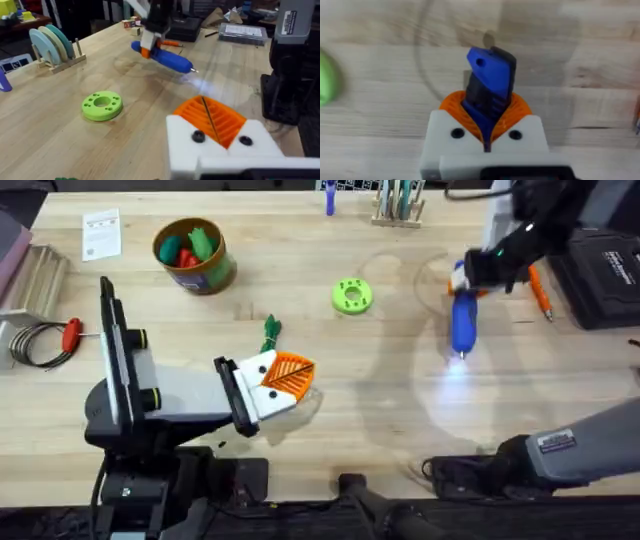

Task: Pick up the gripper from the table and insert it into the empty holder that is missing its gripper. Then pick up a screw, insert it into the mounting hole, and use the screwdriver to tighten it. Finally, clean up the table by picking up the vegetable and placing it into the bucket.

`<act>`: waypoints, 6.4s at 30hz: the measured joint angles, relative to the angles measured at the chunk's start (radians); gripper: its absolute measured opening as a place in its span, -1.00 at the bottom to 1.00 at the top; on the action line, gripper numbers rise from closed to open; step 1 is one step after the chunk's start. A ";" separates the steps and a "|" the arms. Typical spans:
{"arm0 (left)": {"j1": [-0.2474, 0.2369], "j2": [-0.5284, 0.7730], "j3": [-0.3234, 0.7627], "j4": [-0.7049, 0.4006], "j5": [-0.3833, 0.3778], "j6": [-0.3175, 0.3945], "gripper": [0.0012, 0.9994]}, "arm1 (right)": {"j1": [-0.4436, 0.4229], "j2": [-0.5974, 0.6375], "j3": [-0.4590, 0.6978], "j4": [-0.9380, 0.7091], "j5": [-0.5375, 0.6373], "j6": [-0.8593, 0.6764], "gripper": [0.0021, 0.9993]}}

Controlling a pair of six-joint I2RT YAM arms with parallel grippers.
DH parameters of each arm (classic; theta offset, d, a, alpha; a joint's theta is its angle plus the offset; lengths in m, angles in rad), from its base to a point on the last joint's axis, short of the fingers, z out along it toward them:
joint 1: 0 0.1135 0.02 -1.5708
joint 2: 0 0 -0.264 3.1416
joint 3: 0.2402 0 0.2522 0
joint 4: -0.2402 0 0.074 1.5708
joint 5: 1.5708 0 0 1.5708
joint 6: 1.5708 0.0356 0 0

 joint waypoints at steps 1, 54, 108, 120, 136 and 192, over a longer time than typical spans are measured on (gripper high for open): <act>0.000 0.000 0.000 0.000 0.000 0.000 -0.99 | 0.000 -0.024 0.015 0.001 -0.021 0.009 -0.96; 0.000 0.000 0.000 0.000 0.000 0.000 -0.99 | 0.663 -0.285 -0.365 1.961 -0.727 0.648 -0.96; 0.000 0.000 0.000 0.000 0.000 0.000 -0.99 | 0.802 -0.274 -0.477 2.150 -0.926 0.496 -0.96; 0.000 0.000 0.000 0.000 0.000 0.000 -0.99 | 0.801 -0.274 -0.477 2.150 -0.926 0.490 -0.96; 0.000 0.000 0.000 0.000 0.000 0.000 -0.99 | 0.801 -0.274 -0.477 2.128 -0.926 0.464 -0.96; 0.000 0.000 0.000 0.000 0.000 -0.004 -0.99 | 0.715 -0.415 -0.097 1.436 -0.969 0.337 -0.96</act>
